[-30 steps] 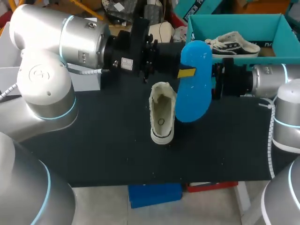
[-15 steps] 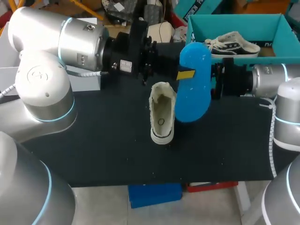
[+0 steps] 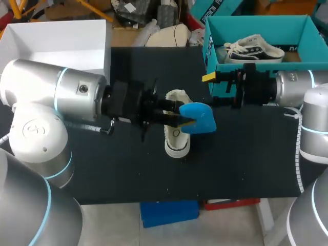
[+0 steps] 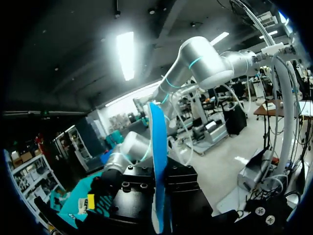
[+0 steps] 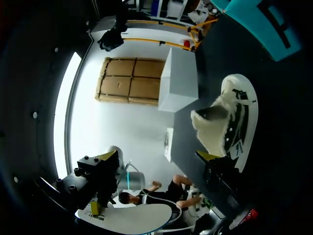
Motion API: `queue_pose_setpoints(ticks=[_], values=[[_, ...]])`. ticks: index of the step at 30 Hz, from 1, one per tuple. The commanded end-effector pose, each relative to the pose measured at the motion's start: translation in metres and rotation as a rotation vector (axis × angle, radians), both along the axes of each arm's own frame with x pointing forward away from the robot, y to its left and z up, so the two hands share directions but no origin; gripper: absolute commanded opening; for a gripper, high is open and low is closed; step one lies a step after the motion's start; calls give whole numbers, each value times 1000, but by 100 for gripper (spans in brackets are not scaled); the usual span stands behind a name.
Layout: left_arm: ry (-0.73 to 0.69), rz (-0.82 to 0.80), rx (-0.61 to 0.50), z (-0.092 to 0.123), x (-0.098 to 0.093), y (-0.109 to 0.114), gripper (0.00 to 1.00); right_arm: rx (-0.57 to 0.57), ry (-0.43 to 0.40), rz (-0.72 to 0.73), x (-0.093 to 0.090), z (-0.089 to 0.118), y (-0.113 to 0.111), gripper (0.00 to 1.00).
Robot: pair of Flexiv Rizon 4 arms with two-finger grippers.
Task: Take the shoe out of the shoebox, open the shoe tongue, remove and reinsert the insole, then place the shoe into the shoebox
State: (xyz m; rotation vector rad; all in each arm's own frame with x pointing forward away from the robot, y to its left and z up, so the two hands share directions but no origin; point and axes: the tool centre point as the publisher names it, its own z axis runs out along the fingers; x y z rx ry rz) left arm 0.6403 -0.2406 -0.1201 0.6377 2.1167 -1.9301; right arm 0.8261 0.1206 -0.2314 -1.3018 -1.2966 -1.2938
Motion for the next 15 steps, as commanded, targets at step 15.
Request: queue_pose_setpoints(ticks=[15], values=[[-268, 164, 25, -34, -19, 7, 0, -1, 0, -4, -1, 0, 2, 100]])
